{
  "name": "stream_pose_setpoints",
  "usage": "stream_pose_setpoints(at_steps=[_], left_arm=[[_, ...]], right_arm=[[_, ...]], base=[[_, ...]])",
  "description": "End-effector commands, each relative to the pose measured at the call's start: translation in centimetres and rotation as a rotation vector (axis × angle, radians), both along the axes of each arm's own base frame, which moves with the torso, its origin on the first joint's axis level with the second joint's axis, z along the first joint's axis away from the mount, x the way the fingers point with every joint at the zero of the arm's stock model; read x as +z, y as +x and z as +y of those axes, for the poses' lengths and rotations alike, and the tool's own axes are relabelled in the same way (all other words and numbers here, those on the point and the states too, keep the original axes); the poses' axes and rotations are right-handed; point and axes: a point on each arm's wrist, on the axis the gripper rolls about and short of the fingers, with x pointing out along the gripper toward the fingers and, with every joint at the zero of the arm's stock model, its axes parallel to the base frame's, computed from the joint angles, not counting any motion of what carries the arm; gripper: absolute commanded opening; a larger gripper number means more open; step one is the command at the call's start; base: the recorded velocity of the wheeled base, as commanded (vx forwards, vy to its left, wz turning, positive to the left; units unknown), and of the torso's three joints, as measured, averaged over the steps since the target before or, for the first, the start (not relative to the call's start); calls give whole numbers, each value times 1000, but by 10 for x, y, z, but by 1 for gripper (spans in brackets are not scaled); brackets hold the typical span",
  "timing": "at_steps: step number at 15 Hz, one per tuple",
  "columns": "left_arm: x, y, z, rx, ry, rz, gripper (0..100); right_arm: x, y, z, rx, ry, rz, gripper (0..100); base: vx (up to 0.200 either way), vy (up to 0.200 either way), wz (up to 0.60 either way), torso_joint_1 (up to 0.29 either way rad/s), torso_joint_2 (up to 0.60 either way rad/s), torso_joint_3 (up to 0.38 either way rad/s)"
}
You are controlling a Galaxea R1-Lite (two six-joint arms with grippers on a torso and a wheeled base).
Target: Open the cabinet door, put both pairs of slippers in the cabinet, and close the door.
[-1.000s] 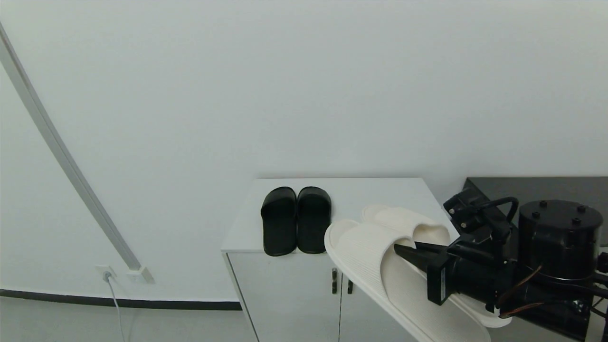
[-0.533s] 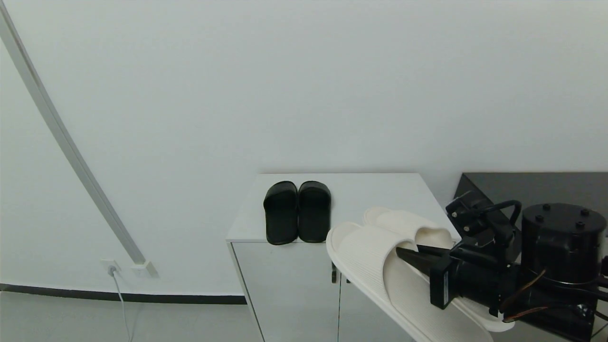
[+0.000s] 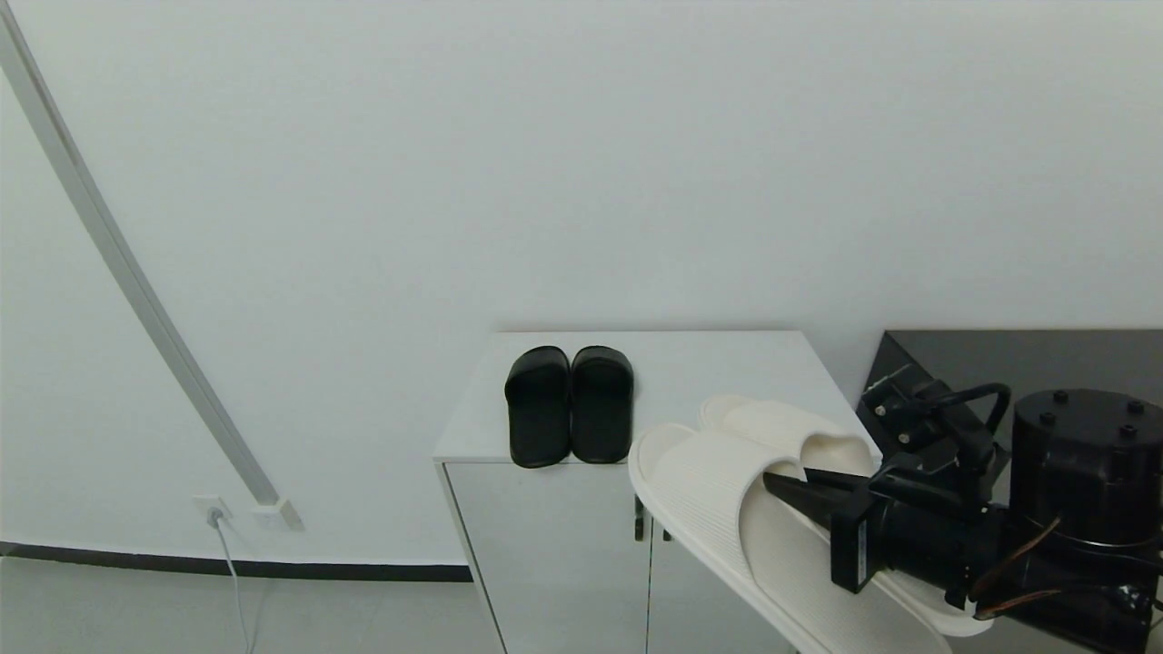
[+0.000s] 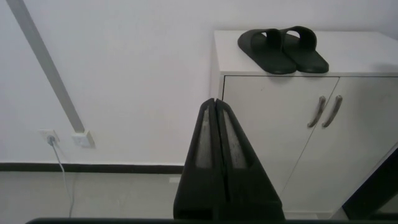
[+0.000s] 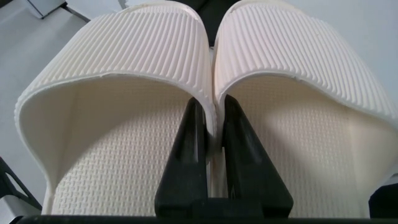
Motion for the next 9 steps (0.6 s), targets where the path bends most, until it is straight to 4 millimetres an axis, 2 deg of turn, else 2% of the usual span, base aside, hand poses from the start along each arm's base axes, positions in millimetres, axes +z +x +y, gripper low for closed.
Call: stream_pose_setpoints(at_steps=[1,4,9], left_arm=[[0,0,0,-1,0,1,0],[0,0,0,1,-2,1,0],[0,0,0,1,3,3,0]], right_arm=[[0,0,0,1,1,-1,0],[-2,-1,-1,3,-5,6,0],[-5,-3,-2,4,-13,16,0]], base=[[0,0,0,0,0,0],[0,0,0,-25,48,27],[0,0,0,-145,332,176]])
